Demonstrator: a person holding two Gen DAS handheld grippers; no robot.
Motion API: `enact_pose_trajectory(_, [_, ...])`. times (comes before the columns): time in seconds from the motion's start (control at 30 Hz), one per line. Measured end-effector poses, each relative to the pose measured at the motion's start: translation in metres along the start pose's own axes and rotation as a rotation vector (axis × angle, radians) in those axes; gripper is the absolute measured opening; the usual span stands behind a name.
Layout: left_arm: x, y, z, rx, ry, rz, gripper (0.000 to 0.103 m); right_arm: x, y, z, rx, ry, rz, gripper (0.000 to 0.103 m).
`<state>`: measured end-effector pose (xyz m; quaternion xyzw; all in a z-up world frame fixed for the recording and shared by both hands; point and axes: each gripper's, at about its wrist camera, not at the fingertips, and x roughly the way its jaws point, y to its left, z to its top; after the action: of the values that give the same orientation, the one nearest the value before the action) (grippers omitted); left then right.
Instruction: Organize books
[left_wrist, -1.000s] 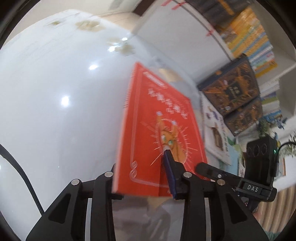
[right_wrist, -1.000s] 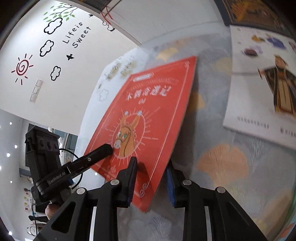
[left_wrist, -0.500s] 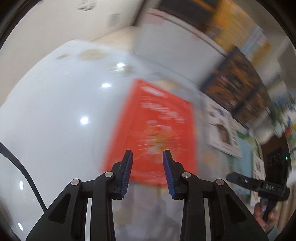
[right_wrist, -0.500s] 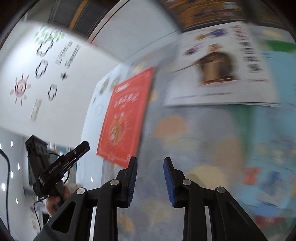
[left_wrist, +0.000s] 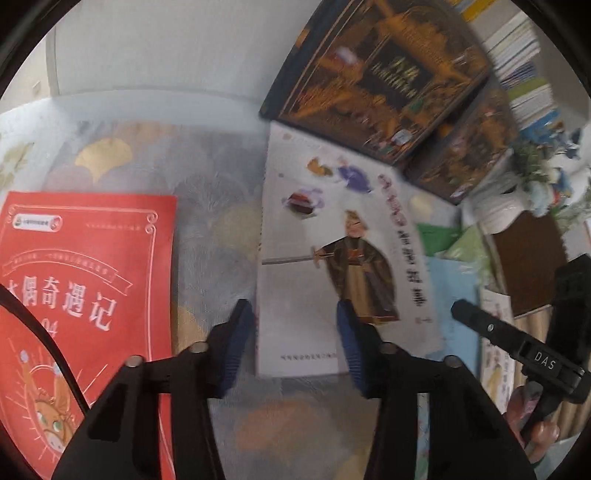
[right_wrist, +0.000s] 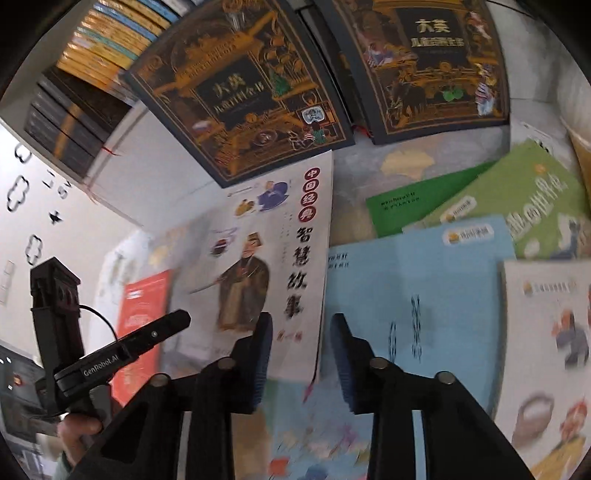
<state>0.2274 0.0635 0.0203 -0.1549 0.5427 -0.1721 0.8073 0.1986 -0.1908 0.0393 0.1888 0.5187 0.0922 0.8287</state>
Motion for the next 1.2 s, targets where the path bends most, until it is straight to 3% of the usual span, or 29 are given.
enact_pose_trajectory(0.1, [0.004,0.005,-0.001,-0.034,-0.006,-0.018,0.04,0.022,0.003,0.002,-0.005,0.032,-0.066,0.026])
enact_pose_trajectory(0.17, [0.005,0.004,-0.002,-0.039,-0.004,-0.024,0.04,0.026,0.005,0.004,-0.012,0.033,-0.05,0.027])
enact_pose_trajectory(0.27, [0.0,0.0,-0.005,-0.016,-0.001,-0.015,0.04,0.025,0.015,0.001,-0.075,0.036,-0.094,0.027])
enact_pose_trajectory(0.4, [-0.025,-0.004,-0.027,-0.025,-0.023,-0.045,0.04,0.01,0.016,-0.015,-0.08,0.064,-0.039,0.027])
enact_pose_trajectory(0.53, [-0.06,-0.009,-0.089,-0.004,-0.013,-0.03,0.04,-0.019,0.041,-0.066,-0.165,0.11,-0.011,0.027])
enact_pose_trajectory(0.67, [-0.091,-0.002,-0.17,-0.065,0.025,-0.034,0.04,-0.04,0.057,-0.135,-0.224,0.161,-0.033,0.028])
enact_pose_trajectory(0.87, [-0.113,0.012,-0.279,-0.173,0.099,-0.109,0.04,-0.064,0.041,-0.241,-0.227,0.306,-0.031,0.027])
enact_pose_trajectory(0.97, [-0.124,0.013,-0.305,-0.207,0.064,-0.127,0.04,-0.08,0.034,-0.272,-0.255,0.303,-0.035,0.027])
enact_pose_trajectory(1.1, [-0.133,0.009,-0.311,-0.204,0.007,-0.056,0.041,-0.089,0.033,-0.281,-0.274,0.267,-0.088,0.027])
enact_pose_trajectory(1.2, [-0.125,0.007,-0.313,-0.193,0.025,-0.056,0.042,-0.088,0.033,-0.282,-0.273,0.253,-0.076,0.027])
